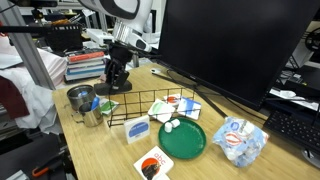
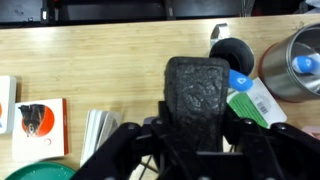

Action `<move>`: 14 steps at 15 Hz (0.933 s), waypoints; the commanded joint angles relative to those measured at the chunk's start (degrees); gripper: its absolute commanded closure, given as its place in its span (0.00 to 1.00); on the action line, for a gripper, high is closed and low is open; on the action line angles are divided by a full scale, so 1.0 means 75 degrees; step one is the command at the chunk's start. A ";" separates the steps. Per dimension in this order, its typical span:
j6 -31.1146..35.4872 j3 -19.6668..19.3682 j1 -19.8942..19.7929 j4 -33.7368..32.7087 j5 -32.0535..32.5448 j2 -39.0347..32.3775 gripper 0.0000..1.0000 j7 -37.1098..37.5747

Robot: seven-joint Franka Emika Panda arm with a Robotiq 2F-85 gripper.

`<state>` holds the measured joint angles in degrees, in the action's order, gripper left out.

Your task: Move the black object to the front of the table

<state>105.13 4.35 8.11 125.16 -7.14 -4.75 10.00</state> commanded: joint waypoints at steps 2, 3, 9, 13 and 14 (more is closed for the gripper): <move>0.0145 -0.0210 -0.0459 0.1593 -0.0370 0.1013 0.73 -0.0771; 0.0105 -0.0287 -0.0543 0.1857 -0.0366 0.1117 0.73 -0.0953; -0.0028 -0.0512 -0.0808 0.2390 -0.0153 0.0864 0.48 -0.0880; -0.0028 -0.0528 -0.0828 0.2383 -0.0169 0.0845 0.48 -0.0838; -0.0028 -0.0529 -0.0828 0.2383 -0.0170 0.0845 0.73 -0.0836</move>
<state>105.05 -0.07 2.38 143.18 -8.43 1.66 3.75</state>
